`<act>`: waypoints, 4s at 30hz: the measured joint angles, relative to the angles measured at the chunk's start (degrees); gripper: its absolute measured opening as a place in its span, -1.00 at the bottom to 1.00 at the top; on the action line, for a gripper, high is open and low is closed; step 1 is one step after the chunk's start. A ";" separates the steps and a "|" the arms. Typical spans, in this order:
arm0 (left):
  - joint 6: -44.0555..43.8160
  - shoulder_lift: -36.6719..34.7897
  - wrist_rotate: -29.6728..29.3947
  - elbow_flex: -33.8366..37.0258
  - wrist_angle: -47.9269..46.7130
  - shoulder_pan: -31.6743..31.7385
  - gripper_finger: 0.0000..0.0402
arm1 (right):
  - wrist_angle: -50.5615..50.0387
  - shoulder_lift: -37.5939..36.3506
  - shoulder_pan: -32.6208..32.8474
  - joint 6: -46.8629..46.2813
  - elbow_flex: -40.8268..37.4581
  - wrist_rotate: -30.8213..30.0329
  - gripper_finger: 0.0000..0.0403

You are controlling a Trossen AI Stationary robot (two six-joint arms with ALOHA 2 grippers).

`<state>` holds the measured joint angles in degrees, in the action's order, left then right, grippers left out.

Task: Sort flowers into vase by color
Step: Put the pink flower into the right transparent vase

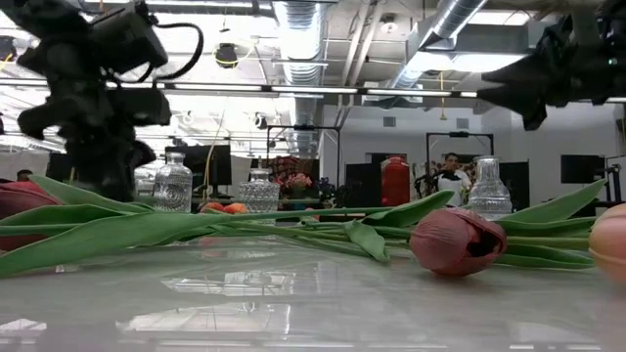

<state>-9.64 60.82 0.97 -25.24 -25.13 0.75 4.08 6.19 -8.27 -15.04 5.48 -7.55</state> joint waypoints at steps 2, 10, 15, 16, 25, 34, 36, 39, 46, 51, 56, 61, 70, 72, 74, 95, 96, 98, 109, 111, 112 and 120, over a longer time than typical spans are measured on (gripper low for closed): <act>1.43 0.23 -0.25 -2.76 -2.82 0.00 -0.95 | -0.08 0.80 0.00 0.52 1.06 0.00 -0.03; 4.46 0.28 -1.03 -12.35 -4.40 0.21 -0.96 | -0.12 9.61 0.00 6.92 6.82 0.00 -0.07; 1.10 0.28 -1.77 -16.09 -4.32 2.06 -0.96 | -0.11 17.46 0.00 13.49 11.98 -0.02 -0.07; -0.48 0.28 -1.68 -16.55 -4.08 2.59 -0.96 | -0.15 19.14 0.00 15.06 13.14 -0.01 -0.07; -21.61 0.28 6.36 -17.85 2.71 8.83 -0.97 | 0.06 34.59 0.00 31.76 23.81 -0.02 -0.07; -42.88 3.22 9.32 -17.88 16.14 11.53 -0.97 | 9.03 49.69 0.03 47.81 31.37 -0.02 -0.07; -47.47 4.47 9.48 -17.88 19.93 11.54 -0.97 | 10.82 53.00 0.24 50.99 32.97 -0.02 -0.07; -53.05 6.56 9.51 -17.90 24.97 11.52 -0.96 | 13.13 57.99 1.01 55.18 35.46 -0.02 -0.07; -63.64 12.38 10.79 -17.90 34.14 11.52 -0.91 | 13.22 68.16 3.85 62.07 42.09 -0.02 -0.07; -68.56 16.26 14.02 -17.90 39.90 11.52 -0.91 | 13.13 73.93 5.43 63.11 45.72 -0.02 -0.07; -72.98 19.36 17.00 -17.88 45.32 11.52 -0.91 | 12.98 77.95 7.26 68.68 47.41 -0.07 -0.07; -75.22 20.96 18.37 -17.83 47.91 11.52 -0.91 | 12.81 80.01 8.97 69.74 47.84 -3.50 -0.07; -75.53 20.96 19.77 -17.81 48.15 11.55 -0.90 | 11.16 80.22 10.15 71.01 47.99 -8.80 -0.07; -75.53 20.96 20.43 -17.81 48.20 11.54 -0.90 | 10.52 80.22 10.16 71.02 47.99 -9.22 -0.07; -75.53 20.96 21.22 -17.81 48.43 11.54 -0.90 | 9.21 80.22 10.16 70.94 47.99 -9.54 -0.07; -75.50 20.78 22.80 -17.92 49.25 11.50 -0.90 | 8.34 80.35 10.01 71.00 47.79 -10.67 -0.28; -75.50 20.78 22.79 -17.92 49.25 11.50 -0.90 | 8.35 80.35 10.01 71.00 47.79 -10.65 -0.33; -75.50 20.78 22.77 -17.92 49.23 11.50 -0.90 | 8.37 80.35 10.01 71.00 47.79 -10.64 -0.42; -71.70 20.78 22.20 -17.90 49.16 11.50 -0.88 | 8.26 80.35 10.05 71.00 47.79 -10.62 -0.84; -69.64 20.78 22.16 -17.90 49.16 11.50 -0.83 | 8.22 80.35 10.05 70.52 47.79 -10.60 -0.86; -68.62 20.78 22.12 -17.90 49.16 11.50 -0.80 | 8.23 80.35 10.05 69.92 47.79 -10.58 -0.86; -59.60 20.80 20.41 -17.88 49.05 11.52 -0.45 | 6.94 80.33 10.08 66.91 47.81 -9.07 -0.87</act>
<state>-69.24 81.62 21.39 -43.11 23.92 12.27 11.02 86.52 1.80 51.88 53.30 -16.62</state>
